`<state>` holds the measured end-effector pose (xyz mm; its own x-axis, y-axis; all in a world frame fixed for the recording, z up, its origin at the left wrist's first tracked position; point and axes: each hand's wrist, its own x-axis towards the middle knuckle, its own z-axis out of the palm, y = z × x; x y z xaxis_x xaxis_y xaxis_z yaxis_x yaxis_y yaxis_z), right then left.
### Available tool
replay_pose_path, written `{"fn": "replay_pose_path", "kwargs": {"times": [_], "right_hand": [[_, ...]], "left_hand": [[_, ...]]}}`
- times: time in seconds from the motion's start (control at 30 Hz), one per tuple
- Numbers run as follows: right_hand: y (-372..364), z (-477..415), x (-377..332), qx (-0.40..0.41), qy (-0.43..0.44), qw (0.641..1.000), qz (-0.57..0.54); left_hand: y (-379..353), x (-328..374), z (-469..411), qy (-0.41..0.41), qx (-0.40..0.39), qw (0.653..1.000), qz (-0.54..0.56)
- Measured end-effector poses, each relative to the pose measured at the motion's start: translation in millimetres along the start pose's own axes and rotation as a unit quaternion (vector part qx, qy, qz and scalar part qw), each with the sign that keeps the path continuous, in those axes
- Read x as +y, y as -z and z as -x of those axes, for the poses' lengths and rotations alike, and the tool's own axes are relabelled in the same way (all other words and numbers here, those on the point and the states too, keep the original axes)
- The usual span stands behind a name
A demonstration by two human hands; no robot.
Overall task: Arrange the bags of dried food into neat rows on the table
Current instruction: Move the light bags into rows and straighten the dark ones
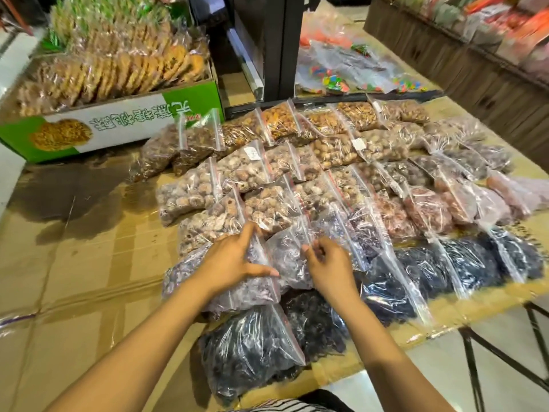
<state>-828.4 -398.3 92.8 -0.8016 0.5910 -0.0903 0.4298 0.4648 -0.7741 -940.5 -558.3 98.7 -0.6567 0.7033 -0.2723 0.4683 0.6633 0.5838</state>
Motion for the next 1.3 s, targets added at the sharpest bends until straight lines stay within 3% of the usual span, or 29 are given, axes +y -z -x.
{"fn": "replay_pose_path", "kwargs": {"times": [0.13,0.27,0.37,0.47,0.63,0.73,0.93,1.1,1.2,1.3], "right_hand": [[11.9,2.4,2.5,-0.053,-0.005,0.999,-0.008],[18.8,-2.8,-4.3,-0.055,-0.013,0.996,0.073],[20.8,-14.3,-22.9,0.019,0.008,0.994,0.107],[14.6,-41.0,-44.1,0.057,0.041,0.987,0.144],[-28.0,-101.4,-56.3,-0.032,-0.022,0.962,0.271],[-40.8,-113.6,-54.6,-0.036,-0.038,0.962,0.268],[-44.2,-107.6,-50.6,-0.053,-0.010,0.964,0.259],[-37.9,-101.0,-42.6,-0.074,-0.022,0.988,0.133],[-33.5,-102.6,-38.9,-0.069,-0.030,0.994,0.077],[-34.0,-109.2,-41.0,-0.074,-0.029,0.989,0.125]], "left_hand": [[1.8,-4.7,-3.4,0.007,0.054,0.998,-0.003],[0.2,-6.8,1.1,-0.017,0.053,0.998,-0.035],[14.7,-16.9,3.1,-0.051,0.176,0.982,0.034],[42.7,-48.5,-9.0,0.006,0.255,0.961,0.104],[56.5,-92.6,-43.9,0.105,0.127,0.972,0.168],[44.6,-92.2,-56.0,0.127,0.067,0.988,0.047],[41.4,-91.6,-64.6,0.102,0.056,0.993,0.033],[41.2,-91.9,-61.7,0.076,0.116,0.969,0.203],[42.7,-79.9,-62.8,0.068,0.127,0.966,0.217],[44.8,-71.0,-61.5,0.095,0.110,0.970,0.194]]}}
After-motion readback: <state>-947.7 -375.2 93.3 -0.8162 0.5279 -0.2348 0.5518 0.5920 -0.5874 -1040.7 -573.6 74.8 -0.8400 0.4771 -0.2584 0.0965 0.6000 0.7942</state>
